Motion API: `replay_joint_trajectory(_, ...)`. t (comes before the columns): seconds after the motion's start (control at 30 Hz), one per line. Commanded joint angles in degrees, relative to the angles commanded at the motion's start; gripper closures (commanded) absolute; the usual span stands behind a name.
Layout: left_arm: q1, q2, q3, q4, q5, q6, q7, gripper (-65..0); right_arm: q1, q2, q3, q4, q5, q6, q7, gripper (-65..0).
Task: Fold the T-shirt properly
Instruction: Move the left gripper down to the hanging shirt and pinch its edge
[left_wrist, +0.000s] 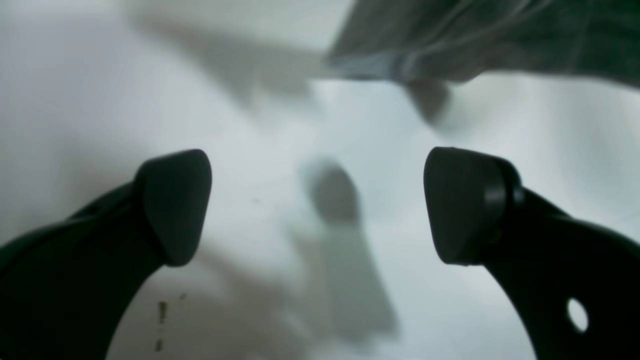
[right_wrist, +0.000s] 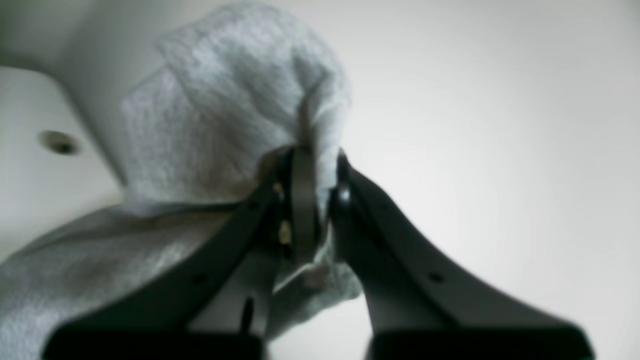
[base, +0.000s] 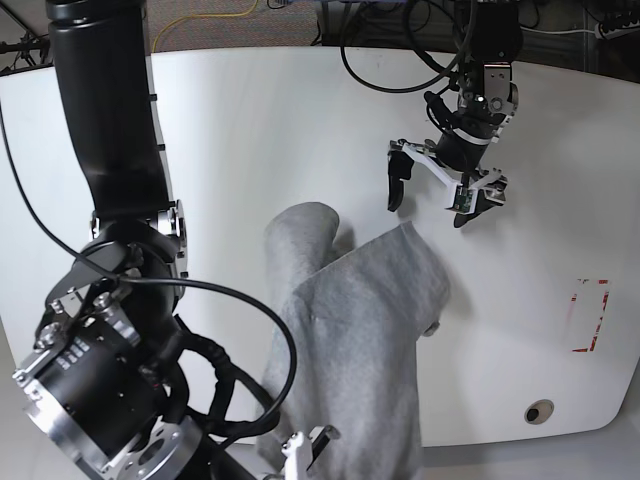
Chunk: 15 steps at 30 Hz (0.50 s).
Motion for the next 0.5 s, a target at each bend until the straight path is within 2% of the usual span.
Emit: replay_joint_trajectory(0.5,-3.78,-0.18,0.09,-4.04,0.26,0.00,-0.09,-63.6,0.00,-0.97,0.09,0.00,-0.09,-0.18,0.09,0.0)
